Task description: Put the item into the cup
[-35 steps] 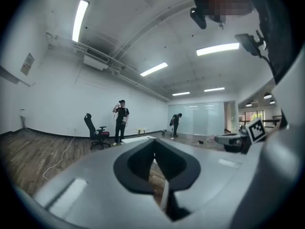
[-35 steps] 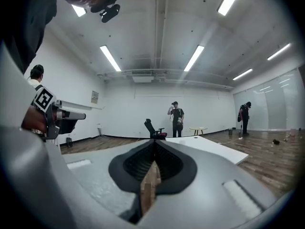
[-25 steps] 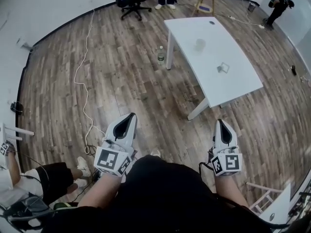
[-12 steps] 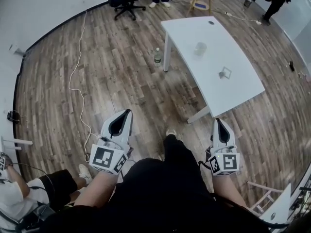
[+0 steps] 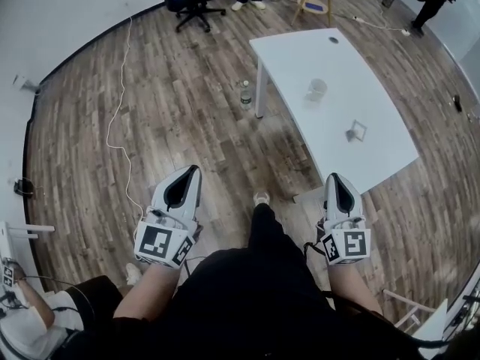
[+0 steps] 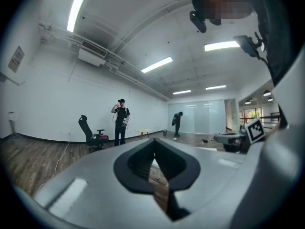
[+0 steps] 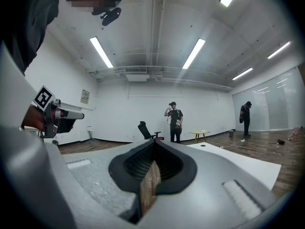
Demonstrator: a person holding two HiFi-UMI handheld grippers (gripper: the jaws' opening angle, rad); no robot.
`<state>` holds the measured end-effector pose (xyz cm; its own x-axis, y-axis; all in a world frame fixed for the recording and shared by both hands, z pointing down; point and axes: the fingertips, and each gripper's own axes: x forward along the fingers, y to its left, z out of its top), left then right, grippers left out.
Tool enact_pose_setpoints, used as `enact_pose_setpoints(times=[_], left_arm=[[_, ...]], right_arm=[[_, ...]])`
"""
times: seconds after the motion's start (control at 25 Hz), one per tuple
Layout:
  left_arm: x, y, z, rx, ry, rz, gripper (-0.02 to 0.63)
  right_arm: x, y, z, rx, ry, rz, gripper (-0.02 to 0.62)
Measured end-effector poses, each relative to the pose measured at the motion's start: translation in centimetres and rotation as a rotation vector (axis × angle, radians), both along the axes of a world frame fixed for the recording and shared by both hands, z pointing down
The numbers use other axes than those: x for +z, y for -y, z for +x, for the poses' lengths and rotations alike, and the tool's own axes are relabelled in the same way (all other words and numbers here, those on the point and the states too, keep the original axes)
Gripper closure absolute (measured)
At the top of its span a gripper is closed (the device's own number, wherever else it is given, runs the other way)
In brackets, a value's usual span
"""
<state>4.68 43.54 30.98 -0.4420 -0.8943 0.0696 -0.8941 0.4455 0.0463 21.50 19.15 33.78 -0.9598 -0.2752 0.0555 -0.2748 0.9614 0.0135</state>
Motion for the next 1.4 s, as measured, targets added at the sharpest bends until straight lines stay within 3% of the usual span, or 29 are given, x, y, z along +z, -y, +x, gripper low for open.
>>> enact_pose_setpoints(times=[0.4,0.68,0.88,1.12,1.4], left_arm=[[-0.5,4.8,-7.6,-0.04,-0.016,-0.037,0.607],[-0.1,10.8,-13.9,-0.047,-0.035,-0.029,0.607],[-1.0,15.3,-17.4,-0.056,-0.007,-0.001,0.607],[-1.1,18.4,-19.9,-0.036,-0.004,-0.01,0.607],[0.0,22.2,-22.5,0.035,-0.002,-0.02,0.607]], right_arm=[[-0.7,6.1,-8.9,-0.023,0.007,-0.021,0.594],[-1.5,12.0,-14.7,-0.039,-0.017,0.023,0.594],[-1.6,16.5,-18.0,-0.038,-0.004,0.024,0.594],[-1.2,18.9,-20.4,-0.023,-0.003,0.007,0.594],[-1.7,21.7,-20.9,0.066,0.053,0.032,0.594]])
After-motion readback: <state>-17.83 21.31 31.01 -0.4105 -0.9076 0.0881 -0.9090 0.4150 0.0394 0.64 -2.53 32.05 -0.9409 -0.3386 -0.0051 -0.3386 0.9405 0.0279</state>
